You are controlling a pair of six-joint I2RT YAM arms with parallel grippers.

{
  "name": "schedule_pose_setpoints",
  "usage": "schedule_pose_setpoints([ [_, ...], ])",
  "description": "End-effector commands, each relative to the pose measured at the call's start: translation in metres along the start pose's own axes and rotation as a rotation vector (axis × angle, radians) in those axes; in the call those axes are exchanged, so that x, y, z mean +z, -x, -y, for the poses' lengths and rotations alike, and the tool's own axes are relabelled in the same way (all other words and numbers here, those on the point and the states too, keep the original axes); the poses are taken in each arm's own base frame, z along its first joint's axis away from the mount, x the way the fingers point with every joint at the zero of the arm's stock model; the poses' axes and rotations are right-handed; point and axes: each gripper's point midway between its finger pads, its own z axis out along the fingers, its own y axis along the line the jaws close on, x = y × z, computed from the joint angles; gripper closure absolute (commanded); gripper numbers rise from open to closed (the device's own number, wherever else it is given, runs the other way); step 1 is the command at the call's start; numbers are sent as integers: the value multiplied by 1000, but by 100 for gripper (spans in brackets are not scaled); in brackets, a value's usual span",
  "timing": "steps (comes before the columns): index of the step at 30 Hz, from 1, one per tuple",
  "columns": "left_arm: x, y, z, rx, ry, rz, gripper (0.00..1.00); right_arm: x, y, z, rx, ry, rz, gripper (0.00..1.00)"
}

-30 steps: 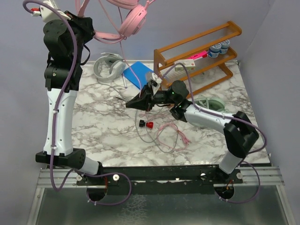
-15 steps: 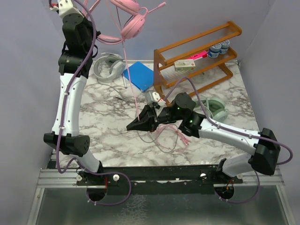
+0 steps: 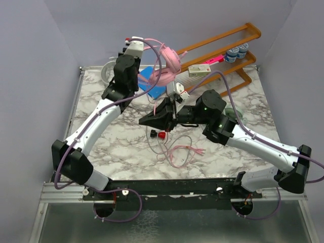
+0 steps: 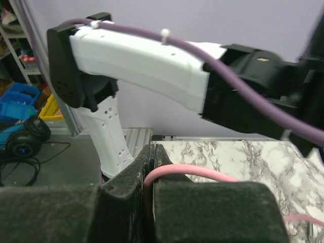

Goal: Wrap the headphones
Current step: Wrap the headphones cable around the headphones.

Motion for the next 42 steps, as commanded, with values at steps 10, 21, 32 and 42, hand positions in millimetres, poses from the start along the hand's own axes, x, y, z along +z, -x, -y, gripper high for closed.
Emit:
schedule_pose_setpoints([
  [10, -63, 19, -54, 57, 39, 154, 100, -40, 53, 25, -30, -294, 111, 94],
  [21, -105, 18, -65, 106, -63, 99, 100, -63, 83, 72, -195, -570, 62, 93],
  [32, -151, -5, -66, 198, -229, 16, 100, -66, 74, 100, -495, -595, -240, 94],
  [42, -171, -26, -56, 373, -366, 13, 100, -107, 55, 110, -744, -614, -516, 99],
])
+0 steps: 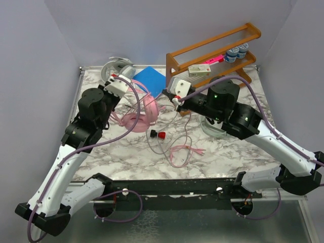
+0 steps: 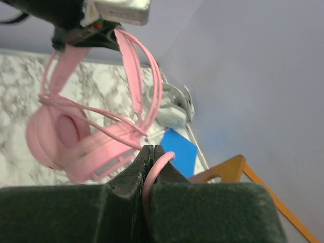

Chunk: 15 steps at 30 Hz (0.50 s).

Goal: Wrap the headphones
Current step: Wrap the headphones cable around the headphones.

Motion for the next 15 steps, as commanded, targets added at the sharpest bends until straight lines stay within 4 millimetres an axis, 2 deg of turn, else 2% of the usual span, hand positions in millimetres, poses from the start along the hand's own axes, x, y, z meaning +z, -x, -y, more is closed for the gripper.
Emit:
schedule_pose_setpoints([
  [1, -17, 14, 18, 92, -154, 97, 100, -22, -20, 35, -202, -132, -156, 99],
  [3, -20, 14, 31, 118, -230, 111, 100, -22, -33, 44, -247, -175, -221, 99],
  [9, -21, 21, 34, 123, -256, 133, 100, -15, -71, 54, -348, -277, -324, 99],
  [12, -22, 26, 34, 111, -266, 147, 100, -11, -85, 62, -306, -283, -299, 99],
  [15, -23, 30, 29, 98, -247, 145, 100, -17, -93, 70, -208, -262, -220, 99],
])
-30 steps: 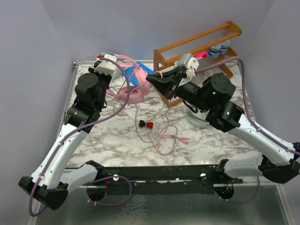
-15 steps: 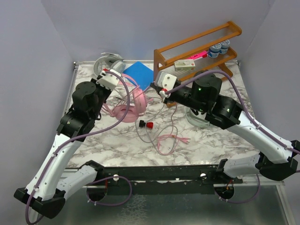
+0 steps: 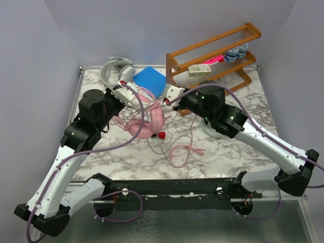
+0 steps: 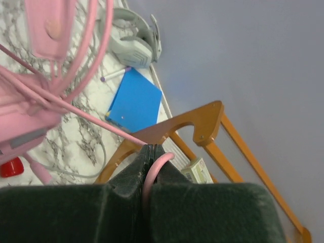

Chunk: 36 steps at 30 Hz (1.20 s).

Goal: Wrap the headphones
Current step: Wrap the headphones cable around the headphones.

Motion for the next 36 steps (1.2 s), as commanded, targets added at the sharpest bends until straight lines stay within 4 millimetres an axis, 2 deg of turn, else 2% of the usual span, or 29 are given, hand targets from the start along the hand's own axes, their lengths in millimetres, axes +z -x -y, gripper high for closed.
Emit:
schedule_pose_setpoints([
  [1, -13, 25, -13, -8, 13, 67, 100, -15, -13, 53, 98, -156, 82, 97],
  [3, -16, 30, -15, -23, 21, 79, 100, -18, -17, 52, 121, -163, 116, 89],
  [6, -18, 37, -14, -48, 3, 100, 100, -17, -19, 44, 138, -136, 137, 87],
  [10, -15, 40, -19, -64, 20, 93, 100, -16, -21, 34, 158, -100, 143, 98],
  [12, -15, 46, -21, -86, 24, 104, 100, -14, -26, 33, 168, -114, 129, 99],
  [16, -25, 75, -13, -151, -56, 218, 100, -9, -41, 34, 193, -159, 95, 99],
  [20, -34, 104, -10, -229, -112, 325, 100, -6, -52, 43, 233, -197, 100, 99],
  [26, -48, 134, 1, -295, -224, 419, 100, -9, -53, 44, 332, -96, 236, 96],
  [32, -63, 160, -7, -440, -258, 453, 100, -5, -61, 35, 426, -5, 320, 96],
  [36, -68, 168, -26, -592, -188, 432, 100, -4, -60, 23, 509, 55, 390, 96],
])
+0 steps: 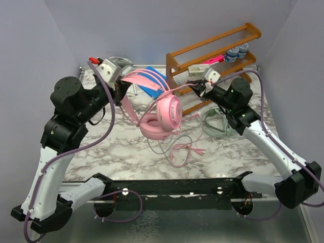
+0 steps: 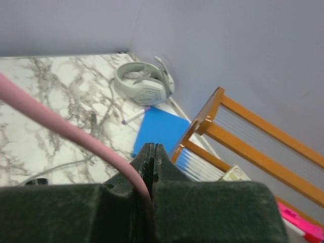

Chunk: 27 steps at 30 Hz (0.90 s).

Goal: Wrap the headphones
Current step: Wrap the headphones cable around the headphones.

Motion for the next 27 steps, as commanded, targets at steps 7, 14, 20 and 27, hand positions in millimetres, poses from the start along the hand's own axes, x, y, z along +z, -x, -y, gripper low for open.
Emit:
schedule_pose_setpoints([
  [7, -15, 73, -7, -403, 85, 212, 100, 15, -9, -66, 385, 320, 161, 94],
  [14, -9, 72, -39, -581, 268, 284, 100, 27, -10, -110, 569, 513, 213, 93],
  [20, -11, 77, -60, -725, 372, 416, 100, 39, 0, -150, 598, 581, 214, 96],
  [27, -2, 65, -90, -833, 541, 464, 100, 41, 15, -190, 629, 615, 231, 99],
])
